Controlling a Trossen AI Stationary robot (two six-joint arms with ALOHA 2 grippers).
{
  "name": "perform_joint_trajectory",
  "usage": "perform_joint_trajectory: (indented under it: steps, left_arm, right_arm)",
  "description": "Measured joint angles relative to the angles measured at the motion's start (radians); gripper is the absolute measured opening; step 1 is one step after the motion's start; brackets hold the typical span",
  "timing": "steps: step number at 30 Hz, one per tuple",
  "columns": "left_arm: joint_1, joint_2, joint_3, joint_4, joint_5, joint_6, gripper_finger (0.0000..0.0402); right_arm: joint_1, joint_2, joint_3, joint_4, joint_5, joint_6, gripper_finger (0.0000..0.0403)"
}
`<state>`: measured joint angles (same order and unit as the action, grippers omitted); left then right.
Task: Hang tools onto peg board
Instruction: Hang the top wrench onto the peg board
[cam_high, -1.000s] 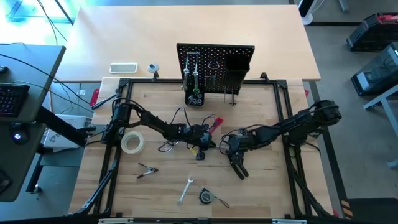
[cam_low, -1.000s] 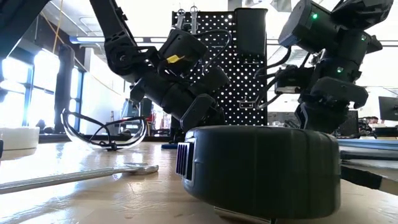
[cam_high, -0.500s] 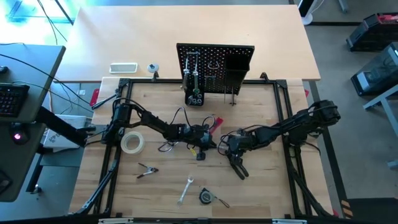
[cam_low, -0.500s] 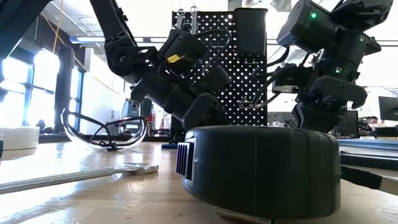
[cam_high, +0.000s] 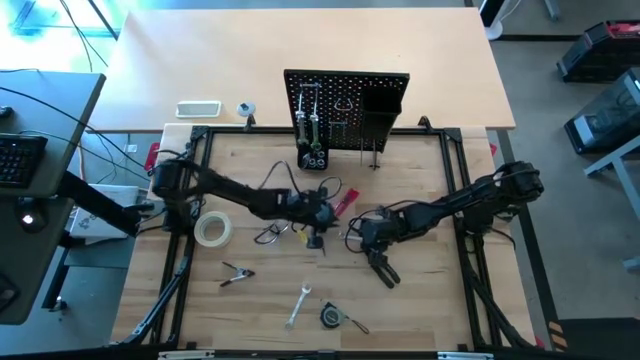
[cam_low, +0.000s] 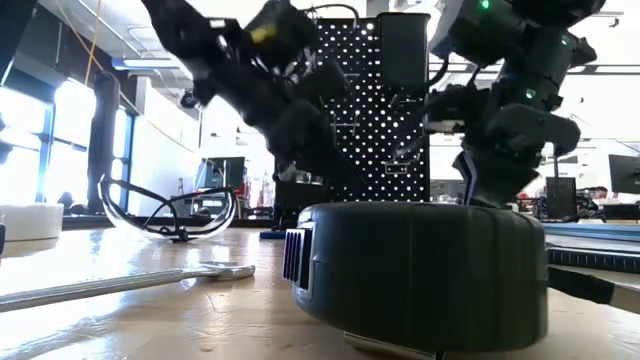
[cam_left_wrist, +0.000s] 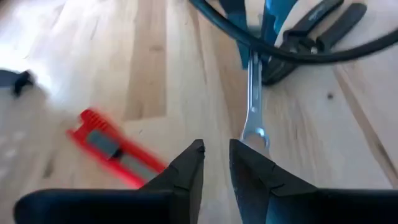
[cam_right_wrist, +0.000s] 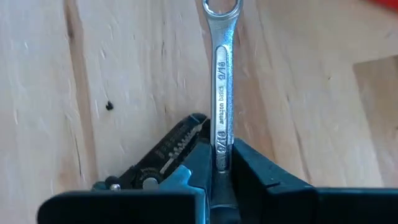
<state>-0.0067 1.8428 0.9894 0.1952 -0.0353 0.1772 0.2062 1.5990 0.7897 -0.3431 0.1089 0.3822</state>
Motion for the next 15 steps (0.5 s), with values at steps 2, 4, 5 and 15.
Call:
perform_joint_trajectory:
  steps: [2, 4, 5, 15]
  left_arm:
    - [0.000, -0.061, 0.000, -0.082, -0.029, 0.012, 0.0076]
    - [0.000, -0.130, 0.000, -0.150, -0.062, 0.018, 0.0081]
    - [-0.001, -0.170, 0.001, -0.173, -0.077, 0.019, 0.0083]
    - [-0.001, -0.521, 0.001, -0.274, -0.136, 0.045, 0.0088]
  right_arm:
    - [0.003, 0.000, 0.020, -0.018, 0.016, -0.010, 0.0034]
    - [0.006, 0.000, 0.041, -0.029, 0.038, -0.024, 0.0033]
    - [0.007, -0.001, 0.051, -0.038, 0.045, -0.026, 0.0033]
    - [0.030, -0.002, 0.160, -0.073, 0.190, -0.078, 0.0033]
